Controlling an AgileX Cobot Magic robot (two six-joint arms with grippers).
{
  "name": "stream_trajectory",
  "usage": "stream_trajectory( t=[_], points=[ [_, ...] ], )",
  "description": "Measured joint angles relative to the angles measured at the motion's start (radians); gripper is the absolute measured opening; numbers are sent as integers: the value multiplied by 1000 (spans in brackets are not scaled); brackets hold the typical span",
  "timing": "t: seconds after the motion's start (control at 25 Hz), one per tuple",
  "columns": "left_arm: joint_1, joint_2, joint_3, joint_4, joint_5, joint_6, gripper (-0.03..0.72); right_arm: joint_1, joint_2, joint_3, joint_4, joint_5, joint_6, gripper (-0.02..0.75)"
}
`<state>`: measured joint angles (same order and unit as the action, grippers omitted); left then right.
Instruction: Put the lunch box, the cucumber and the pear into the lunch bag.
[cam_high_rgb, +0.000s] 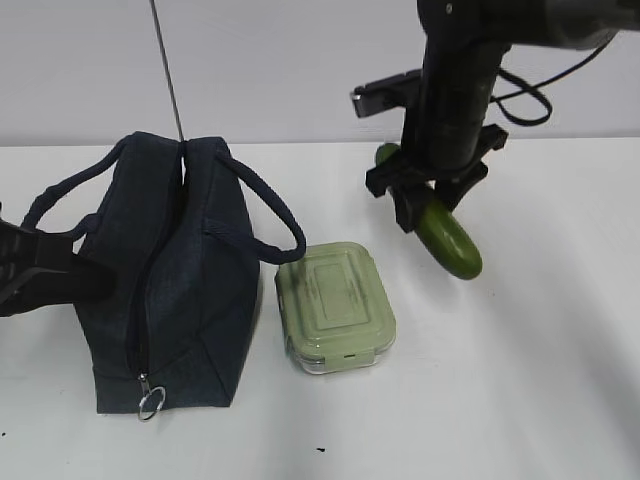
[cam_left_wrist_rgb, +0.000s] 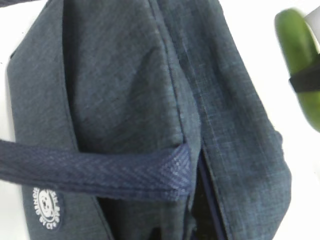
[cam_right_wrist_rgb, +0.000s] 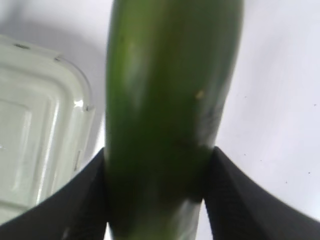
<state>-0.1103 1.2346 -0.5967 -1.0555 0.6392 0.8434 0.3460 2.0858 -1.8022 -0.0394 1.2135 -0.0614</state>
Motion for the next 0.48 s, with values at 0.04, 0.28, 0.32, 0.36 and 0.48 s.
stream_trajectory(
  t=[0.04,0.28,0.32,0.36,0.48],
  points=[
    [0,0,0,0,0,0,-16,0,-29,-12,6,4,0,395],
    [0,0,0,0,0,0,-16,0,-125,-79,157,11,-26,394],
    [0,0,0,0,0,0,-16,0,-131,-89,194,15,-35,394],
    [0,0,0,0,0,0,-16,0,-136,-102,244,17,-45,394],
    [0,0,0,0,0,0,-16,0,-138,-114,402,19,-88,394]
  ],
)
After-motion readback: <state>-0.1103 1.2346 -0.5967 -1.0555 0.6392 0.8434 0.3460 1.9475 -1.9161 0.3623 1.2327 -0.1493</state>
